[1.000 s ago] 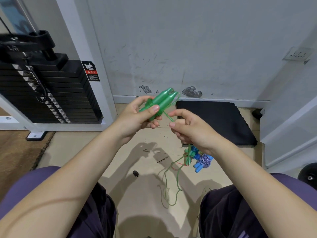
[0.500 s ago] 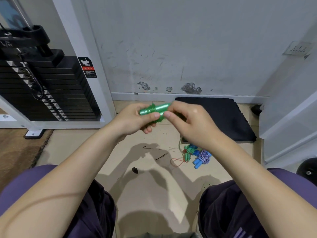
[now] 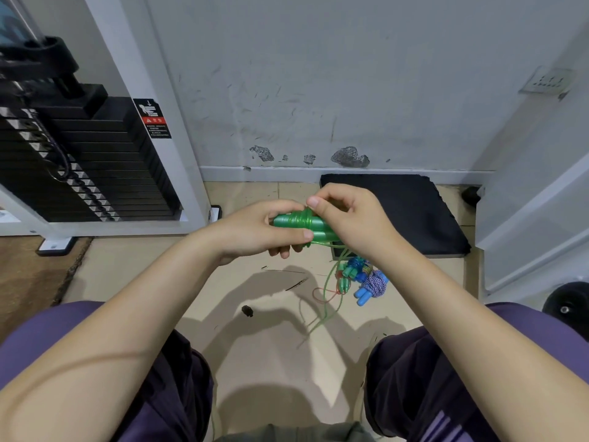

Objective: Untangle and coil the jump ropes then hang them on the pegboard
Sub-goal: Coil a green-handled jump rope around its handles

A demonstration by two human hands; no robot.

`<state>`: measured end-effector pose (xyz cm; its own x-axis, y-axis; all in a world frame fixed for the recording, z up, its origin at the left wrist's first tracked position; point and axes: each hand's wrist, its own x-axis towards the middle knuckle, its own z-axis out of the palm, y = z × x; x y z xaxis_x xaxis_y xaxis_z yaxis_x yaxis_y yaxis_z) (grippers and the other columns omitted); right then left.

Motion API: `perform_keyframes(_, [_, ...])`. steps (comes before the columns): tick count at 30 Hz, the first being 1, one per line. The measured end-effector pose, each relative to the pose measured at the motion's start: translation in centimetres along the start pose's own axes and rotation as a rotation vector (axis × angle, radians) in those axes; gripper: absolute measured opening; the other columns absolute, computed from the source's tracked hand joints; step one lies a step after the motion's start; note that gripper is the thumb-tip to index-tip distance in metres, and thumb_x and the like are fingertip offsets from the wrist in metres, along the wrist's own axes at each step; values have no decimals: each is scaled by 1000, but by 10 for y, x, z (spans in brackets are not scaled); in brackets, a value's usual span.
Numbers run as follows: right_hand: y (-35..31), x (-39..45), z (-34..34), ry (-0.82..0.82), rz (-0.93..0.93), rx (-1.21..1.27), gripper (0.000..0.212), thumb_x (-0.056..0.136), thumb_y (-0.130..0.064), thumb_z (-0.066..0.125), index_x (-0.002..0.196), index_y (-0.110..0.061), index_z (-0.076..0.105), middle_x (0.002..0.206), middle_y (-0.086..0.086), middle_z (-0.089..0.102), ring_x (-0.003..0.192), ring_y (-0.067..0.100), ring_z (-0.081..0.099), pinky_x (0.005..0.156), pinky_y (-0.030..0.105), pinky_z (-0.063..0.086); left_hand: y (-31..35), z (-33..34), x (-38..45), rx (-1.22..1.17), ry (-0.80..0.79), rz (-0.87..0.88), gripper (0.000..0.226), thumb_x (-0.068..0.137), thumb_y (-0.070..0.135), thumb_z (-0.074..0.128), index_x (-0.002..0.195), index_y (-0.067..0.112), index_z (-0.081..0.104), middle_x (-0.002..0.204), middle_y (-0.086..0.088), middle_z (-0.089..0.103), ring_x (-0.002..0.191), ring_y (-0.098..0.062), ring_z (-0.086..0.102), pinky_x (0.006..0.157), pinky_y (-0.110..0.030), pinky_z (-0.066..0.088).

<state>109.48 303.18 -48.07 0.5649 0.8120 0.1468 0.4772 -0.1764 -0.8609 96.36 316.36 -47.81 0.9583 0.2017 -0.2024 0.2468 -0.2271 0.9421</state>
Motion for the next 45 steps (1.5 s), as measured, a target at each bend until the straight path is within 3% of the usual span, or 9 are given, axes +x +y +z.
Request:
perform_keyframes(3, [-1, 0, -1, -22, 25, 16, 18, 94, -24, 64, 79, -15, 69, 69, -3, 58, 65, 6, 47, 62, 25, 38, 0, 4, 1, 8, 74, -2, 23, 89, 36, 67, 106, 20, 67, 78, -7, 67, 63, -18, 57, 57, -25, 43])
perform_keyframes(8, [3, 0, 1, -46, 63, 42, 11, 91, -23, 66, 90, -13, 61, 76, 15, 56, 65, 9, 47, 62, 27, 40, -7, 6, 2, -1, 146, 13, 19, 87, 29, 72, 105, 25, 68, 80, -7, 69, 64, -23, 64, 58, -26, 47])
perform_keyframes(15, [4, 0, -3, -88, 79, 115, 20, 91, -21, 68, 85, -2, 64, 72, 1, 54, 65, 9, 45, 62, 24, 36, -5, 9, 1, -55, 172, 8, 21, 88, 19, 71, 106, 11, 65, 78, -9, 67, 63, -23, 68, 65, -31, 59])
perform_keyframes(21, [0, -1, -9, -235, 204, 364, 23, 92, -39, 62, 103, -21, 71, 87, 4, 67, 59, 21, 50, 50, 26, 32, -4, 0, 3, -371, 254, -9, 38, 91, 14, 65, 127, 11, 51, 89, -18, 66, 58, -25, 64, 57, -28, 54])
perform_keyframes(28, [3, -1, -1, -289, 274, 536, 27, 91, -17, 69, 109, -12, 49, 66, 6, 56, 43, 12, 34, 44, 22, 22, 1, 0, 6, -539, 320, 70, 19, 98, 14, 54, 112, 2, 58, 82, -11, 66, 58, -18, 62, 56, -22, 52])
perform_keyframes(32, [2, -5, 7, -246, 230, 315, 9, 98, -19, 58, 101, -11, 56, 55, 1, 49, 42, 8, 34, 42, 18, 27, -3, -8, 8, -567, 484, 66, 31, 98, 17, 55, 121, -4, 54, 99, -16, 63, 59, -16, 66, 56, -20, 53])
perform_keyframes(36, [-2, -7, 14, -213, 129, 34, 20, 99, -23, 56, 89, -6, 59, 51, -3, 44, 46, 8, 34, 48, 23, 30, -8, -5, 11, -503, 542, 76, 36, 97, 19, 57, 124, -5, 53, 101, -20, 65, 60, -18, 67, 58, -22, 54])
perform_keyframes(40, [-6, -10, 13, -135, -92, -290, 24, 97, -30, 57, 81, -12, 57, 50, -7, 37, 48, 12, 34, 51, 30, 26, -8, -4, 10, -426, 569, 79, 27, 96, 18, 61, 113, -2, 59, 84, -16, 66, 57, -19, 64, 56, -24, 52])
perform_keyframes(45, [-9, -7, -2, -1, -425, -641, 23, 97, -34, 49, 96, -17, 64, 75, -7, 58, 70, 27, 58, 55, 36, 45, -5, 0, 10, -275, 485, 33, 26, 94, 14, 64, 113, -3, 61, 79, -14, 63, 49, -18, 58, 46, -24, 43])
